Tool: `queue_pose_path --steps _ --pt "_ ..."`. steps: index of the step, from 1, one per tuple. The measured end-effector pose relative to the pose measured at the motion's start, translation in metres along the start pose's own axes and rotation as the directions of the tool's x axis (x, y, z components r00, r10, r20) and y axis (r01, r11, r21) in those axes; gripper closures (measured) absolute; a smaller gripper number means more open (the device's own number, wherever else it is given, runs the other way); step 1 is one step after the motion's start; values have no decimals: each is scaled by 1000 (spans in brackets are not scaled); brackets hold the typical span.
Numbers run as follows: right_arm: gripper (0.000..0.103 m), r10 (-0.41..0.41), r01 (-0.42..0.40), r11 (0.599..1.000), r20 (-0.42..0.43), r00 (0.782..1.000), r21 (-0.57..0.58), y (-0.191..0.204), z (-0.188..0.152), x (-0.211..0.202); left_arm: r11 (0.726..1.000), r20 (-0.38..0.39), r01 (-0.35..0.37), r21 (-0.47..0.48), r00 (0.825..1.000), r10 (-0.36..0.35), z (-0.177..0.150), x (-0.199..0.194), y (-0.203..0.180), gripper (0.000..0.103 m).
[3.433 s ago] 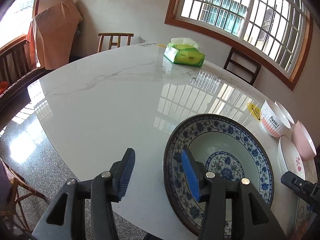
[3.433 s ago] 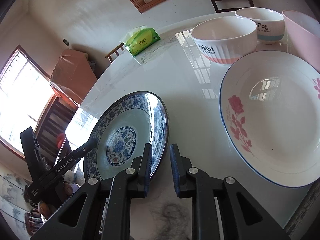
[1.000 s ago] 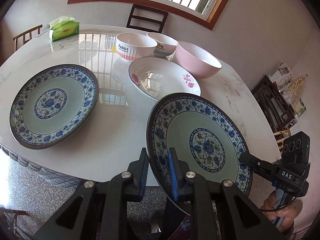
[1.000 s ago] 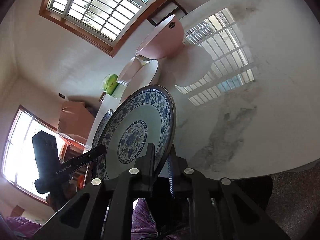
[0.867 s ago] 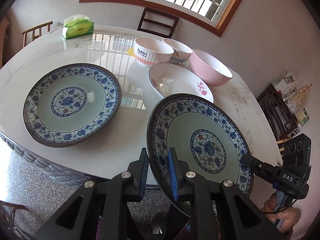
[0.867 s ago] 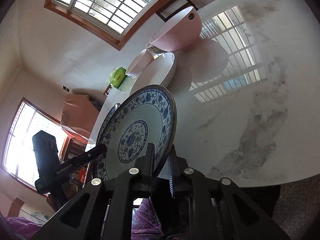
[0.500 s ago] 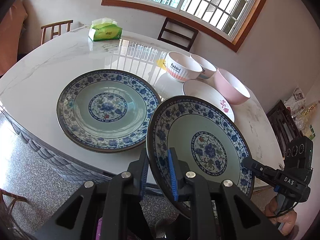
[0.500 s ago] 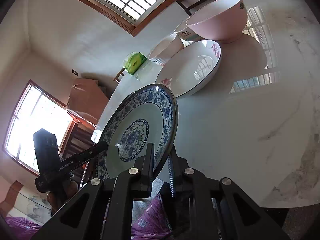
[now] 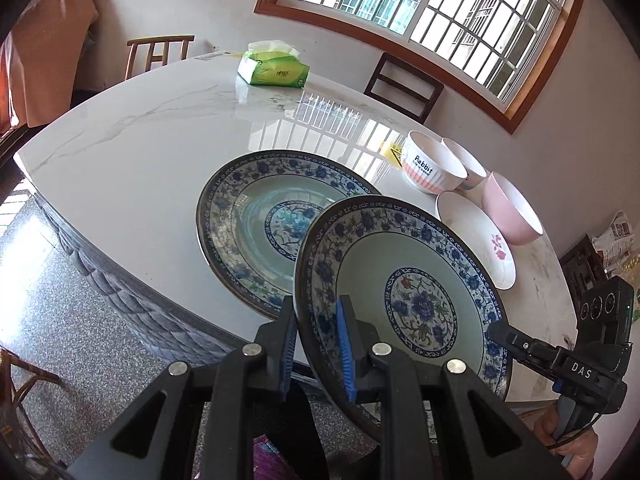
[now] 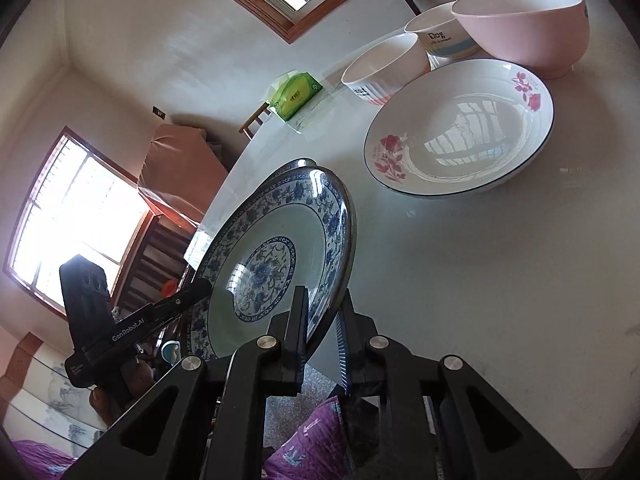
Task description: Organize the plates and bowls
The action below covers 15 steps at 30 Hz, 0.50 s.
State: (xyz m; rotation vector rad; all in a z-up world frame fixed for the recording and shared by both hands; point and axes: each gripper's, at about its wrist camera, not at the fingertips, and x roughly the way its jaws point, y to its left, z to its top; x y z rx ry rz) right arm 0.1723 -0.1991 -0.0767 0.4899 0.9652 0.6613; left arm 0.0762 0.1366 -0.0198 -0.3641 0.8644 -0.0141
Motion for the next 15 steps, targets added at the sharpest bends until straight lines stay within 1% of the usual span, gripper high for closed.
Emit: queue_pose_path --steps 9,15 --pt "89 -20 18 999 -38 999 -38 17 17 35 998 8 -35 -52 999 36 10 8 26 83" --pt "89 -28 25 999 -58 998 -45 23 22 52 996 17 -62 -62 998 63 18 12 34 83"
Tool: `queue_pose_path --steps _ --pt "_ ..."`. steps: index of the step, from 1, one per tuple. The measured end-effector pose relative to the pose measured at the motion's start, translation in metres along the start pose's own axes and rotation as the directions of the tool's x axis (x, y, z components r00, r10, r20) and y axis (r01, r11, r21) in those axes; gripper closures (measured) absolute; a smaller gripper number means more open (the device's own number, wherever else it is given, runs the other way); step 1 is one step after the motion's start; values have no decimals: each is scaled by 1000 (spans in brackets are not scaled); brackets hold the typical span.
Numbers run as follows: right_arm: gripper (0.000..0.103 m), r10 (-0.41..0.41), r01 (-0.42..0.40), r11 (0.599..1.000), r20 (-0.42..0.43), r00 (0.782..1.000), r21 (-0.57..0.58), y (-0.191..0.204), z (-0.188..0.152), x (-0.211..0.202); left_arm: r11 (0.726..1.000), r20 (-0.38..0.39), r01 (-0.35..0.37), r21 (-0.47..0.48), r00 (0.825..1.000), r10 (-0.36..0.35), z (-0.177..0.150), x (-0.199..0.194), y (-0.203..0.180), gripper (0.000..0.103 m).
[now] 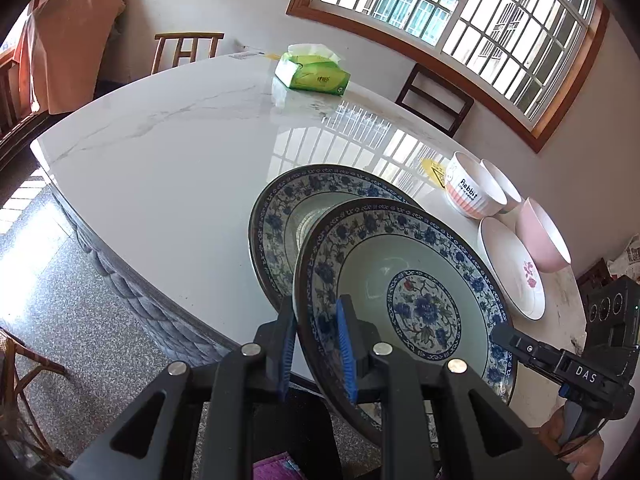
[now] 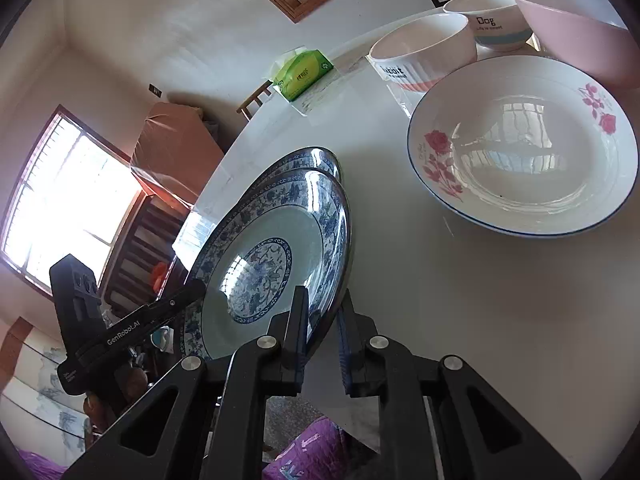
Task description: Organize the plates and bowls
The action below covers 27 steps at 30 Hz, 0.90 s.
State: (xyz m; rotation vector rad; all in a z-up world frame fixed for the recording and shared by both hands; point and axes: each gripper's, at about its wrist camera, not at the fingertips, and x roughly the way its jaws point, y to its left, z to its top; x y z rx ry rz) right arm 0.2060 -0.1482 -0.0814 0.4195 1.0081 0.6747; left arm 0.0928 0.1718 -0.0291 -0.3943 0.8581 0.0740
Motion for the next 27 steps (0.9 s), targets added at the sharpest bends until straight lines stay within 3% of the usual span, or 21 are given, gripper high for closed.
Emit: queue_pose_path --steps 20,27 --pt "88 -59 57 997 -33 998 -53 14 2 17 998 24 -51 -29 998 52 24 23 18 82" --pt "87 -116 115 990 -16 993 -83 19 3 17 998 34 -54 -18 998 55 29 30 20 82"
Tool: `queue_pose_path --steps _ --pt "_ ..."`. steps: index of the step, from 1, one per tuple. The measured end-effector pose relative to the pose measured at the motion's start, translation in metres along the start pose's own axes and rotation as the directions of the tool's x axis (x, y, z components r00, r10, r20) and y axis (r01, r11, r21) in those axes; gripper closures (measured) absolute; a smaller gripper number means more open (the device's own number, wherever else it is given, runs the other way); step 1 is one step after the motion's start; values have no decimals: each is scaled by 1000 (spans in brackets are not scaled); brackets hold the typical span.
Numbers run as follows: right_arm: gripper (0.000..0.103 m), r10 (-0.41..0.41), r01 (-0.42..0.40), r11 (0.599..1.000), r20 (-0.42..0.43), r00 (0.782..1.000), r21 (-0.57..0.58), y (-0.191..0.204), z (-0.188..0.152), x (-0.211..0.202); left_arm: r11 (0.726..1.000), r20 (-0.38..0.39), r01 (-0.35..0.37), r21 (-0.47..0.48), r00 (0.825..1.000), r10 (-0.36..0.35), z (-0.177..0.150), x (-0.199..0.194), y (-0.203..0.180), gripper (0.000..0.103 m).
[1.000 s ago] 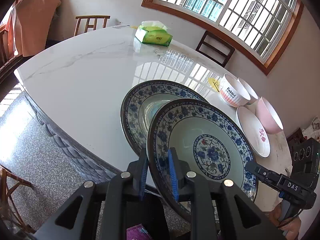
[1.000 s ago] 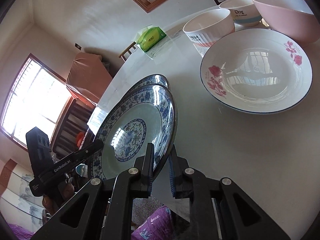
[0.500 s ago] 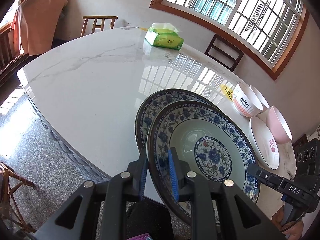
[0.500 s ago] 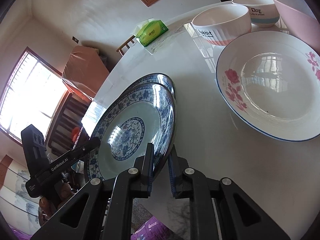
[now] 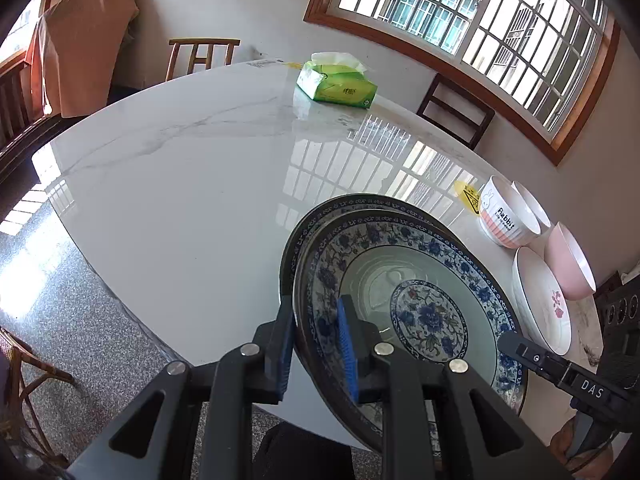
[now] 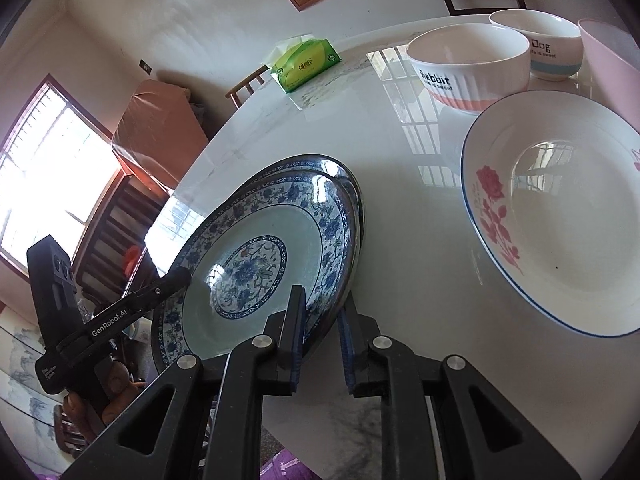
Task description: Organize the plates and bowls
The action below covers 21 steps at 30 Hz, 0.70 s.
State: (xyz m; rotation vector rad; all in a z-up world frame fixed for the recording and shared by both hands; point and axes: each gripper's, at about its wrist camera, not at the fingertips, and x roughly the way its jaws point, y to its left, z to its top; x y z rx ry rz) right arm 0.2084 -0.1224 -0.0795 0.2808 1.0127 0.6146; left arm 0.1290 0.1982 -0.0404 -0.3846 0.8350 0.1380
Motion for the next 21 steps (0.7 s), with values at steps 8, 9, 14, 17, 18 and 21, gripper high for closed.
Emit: queue_pose_path --steps 8,9,14,17,18,21 --pt "85 -42 42 999 21 999 -32 9 -1 2 998 29 -52 45 998 50 2 4 -4 79" --pt "85 -46 47 998 23 999 -37 10 -1 2 996 38 -70 59 997 68 2 5 -5 77" --pt "85 -92 96 991 45 995 -93 21 -2 3 990 107 -91 104 991 80 2 -3 -10 75" --pt "85 -83 88 992 48 995 -91 22 -1 3 987 138 -107 116 986 91 4 -7 -13 75" --pt "85 -82 86 992 49 995 -88 21 0 3 989 143 -100 106 986 84 5 -9 -11 75" --pt "83 -69 73 994 52 996 -78 19 1 3 992 173 -111 66 980 99 4 -17 -4 74"
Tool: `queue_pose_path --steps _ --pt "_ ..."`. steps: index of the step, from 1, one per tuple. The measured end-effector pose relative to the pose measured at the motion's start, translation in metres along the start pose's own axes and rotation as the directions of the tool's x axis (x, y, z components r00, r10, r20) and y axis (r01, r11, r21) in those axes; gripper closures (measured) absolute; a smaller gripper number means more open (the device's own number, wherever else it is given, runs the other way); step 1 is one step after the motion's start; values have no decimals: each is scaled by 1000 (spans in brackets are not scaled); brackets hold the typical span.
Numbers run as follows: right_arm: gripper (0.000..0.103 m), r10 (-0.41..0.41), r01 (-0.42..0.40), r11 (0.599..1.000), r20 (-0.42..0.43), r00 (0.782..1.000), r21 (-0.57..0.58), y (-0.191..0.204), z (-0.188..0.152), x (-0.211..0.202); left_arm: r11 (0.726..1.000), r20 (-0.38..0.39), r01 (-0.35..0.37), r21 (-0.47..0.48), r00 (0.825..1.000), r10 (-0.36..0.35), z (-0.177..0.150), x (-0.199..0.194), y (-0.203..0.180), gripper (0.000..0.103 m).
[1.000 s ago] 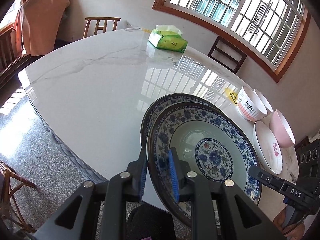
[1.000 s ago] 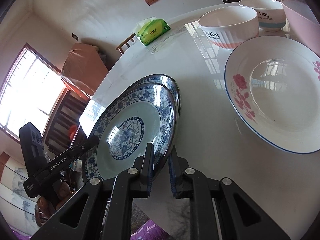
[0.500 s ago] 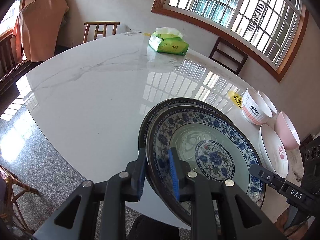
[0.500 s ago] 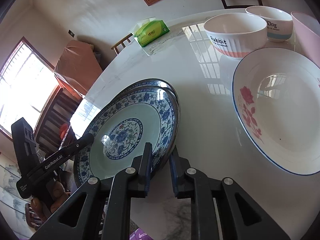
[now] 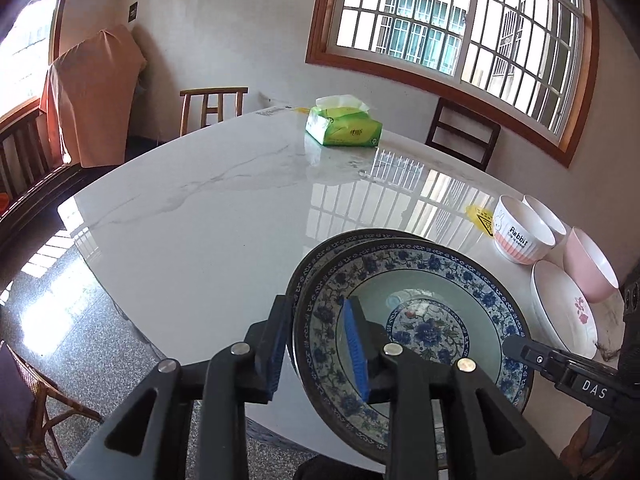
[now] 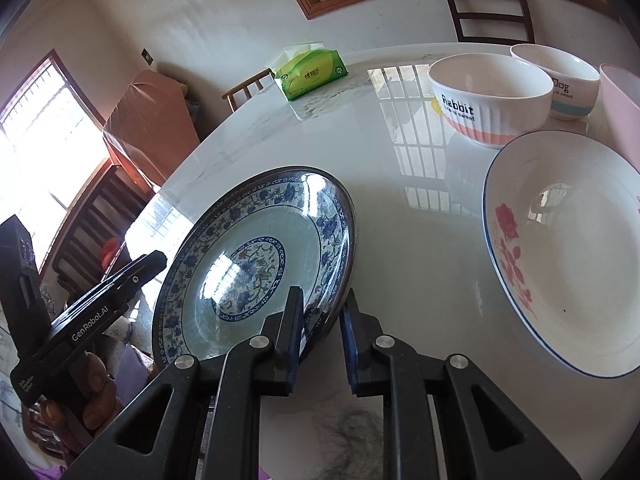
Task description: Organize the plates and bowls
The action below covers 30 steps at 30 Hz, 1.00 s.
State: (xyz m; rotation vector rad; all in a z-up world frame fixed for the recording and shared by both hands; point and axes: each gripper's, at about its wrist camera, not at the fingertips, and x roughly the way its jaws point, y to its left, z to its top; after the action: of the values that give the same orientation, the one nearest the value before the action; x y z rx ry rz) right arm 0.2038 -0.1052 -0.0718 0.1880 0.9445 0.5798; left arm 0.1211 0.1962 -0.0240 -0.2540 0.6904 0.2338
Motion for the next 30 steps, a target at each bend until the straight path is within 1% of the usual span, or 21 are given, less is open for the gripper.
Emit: queue_pose_path --steps 2,5,7,9,10,11,13,18,20,21,24,26,27,28,30 --pt "83 -7 7 1000 10 1000 8 -3 0 -2 999 17 -19 -27 1000 20 -2 -4 7 73" --pt "83 10 -11 999 27 1000 34 -11 0 -4 997 45 -38 -72 998 41 -5 -9 17 72" --pt "83 0 -1 999 45 999 38 -13 -1 -7 994 59 -60 -88 996 65 -7 -10 22 69" --pt "84 -9 7 999 58 998 35 -12 -1 -9 991 66 -89 -100 993 95 -8 -9 26 67" --pt "87 -24 22 999 67 997 30 -11 -2 -10 990 62 -95 -105 993 102 -9 -7 28 67" --pt "87 -36 35 999 68 997 23 -9 -2 -9 989 53 -93 -112 994 99 -10 -5 31 67" --pt "90 -32 32 999 60 998 15 -7 -2 -7 988 26 -89 -128 995 93 -10 2 36 67" --pt "90 -35 34 999 49 998 15 -3 0 1 986 -25 -65 -152 998 61 -11 16 47 67" --pt "90 -43 43 999 48 998 6 0 -2 4 987 -38 -46 -156 998 40 -11 18 48 67" --pt "90 -45 45 999 45 998 1 1 0 6 986 -37 -48 -158 998 42 -11 18 48 67" --pt "90 -40 40 999 46 998 2 0 2 7 987 1 -61 -151 998 62 -9 11 45 67" --pt "90 -35 35 999 55 998 12 -4 1 4 987 43 -74 -143 996 81 -7 2 41 67" --pt "90 -28 27 999 65 997 20 -7 1 0 988 61 -61 -141 996 70 -5 -3 39 67" --pt "89 -21 19 999 74 997 28 -9 0 -4 990 76 -33 -139 996 44 -5 -8 37 67" --pt "88 -10 5 999 106 994 53 -18 -3 -21 990 99 45 -134 995 -32 -4 -18 28 67"
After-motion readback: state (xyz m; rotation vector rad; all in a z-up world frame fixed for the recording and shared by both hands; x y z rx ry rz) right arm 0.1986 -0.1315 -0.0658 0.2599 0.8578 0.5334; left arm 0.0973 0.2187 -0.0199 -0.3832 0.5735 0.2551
